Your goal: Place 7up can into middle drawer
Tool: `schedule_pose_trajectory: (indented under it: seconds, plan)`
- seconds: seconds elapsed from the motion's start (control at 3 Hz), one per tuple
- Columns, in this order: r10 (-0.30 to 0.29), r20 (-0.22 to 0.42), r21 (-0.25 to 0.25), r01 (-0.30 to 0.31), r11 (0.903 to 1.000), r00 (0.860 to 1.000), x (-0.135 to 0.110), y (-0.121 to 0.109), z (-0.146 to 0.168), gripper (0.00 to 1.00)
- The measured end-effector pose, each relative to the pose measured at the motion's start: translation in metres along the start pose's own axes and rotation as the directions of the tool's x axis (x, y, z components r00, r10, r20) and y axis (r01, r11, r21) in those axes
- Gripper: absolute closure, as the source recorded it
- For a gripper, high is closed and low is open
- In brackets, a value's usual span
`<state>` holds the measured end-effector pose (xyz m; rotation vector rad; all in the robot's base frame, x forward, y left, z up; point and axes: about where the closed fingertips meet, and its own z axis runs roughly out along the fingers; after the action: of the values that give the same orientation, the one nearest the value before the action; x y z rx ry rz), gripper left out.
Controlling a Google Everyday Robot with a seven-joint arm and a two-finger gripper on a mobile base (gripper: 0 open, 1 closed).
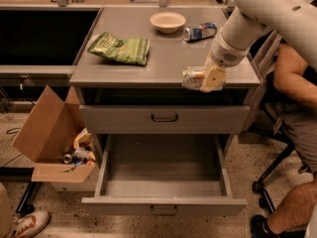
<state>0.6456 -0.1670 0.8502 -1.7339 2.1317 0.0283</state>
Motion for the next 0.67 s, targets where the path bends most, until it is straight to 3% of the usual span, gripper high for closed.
schedule_pose_trajectory:
  seconds: [0.33, 0.67]
  plan:
    - [0.019, 0.012, -0.014, -0.018, 0.9997, 1.000, 0.007, 0.028, 0.002, 1.00]
    - [0.066, 0.046, -0.121, -0.060, 0.9908, 0.997, 0.036, 0.099, 0.023, 1.00]
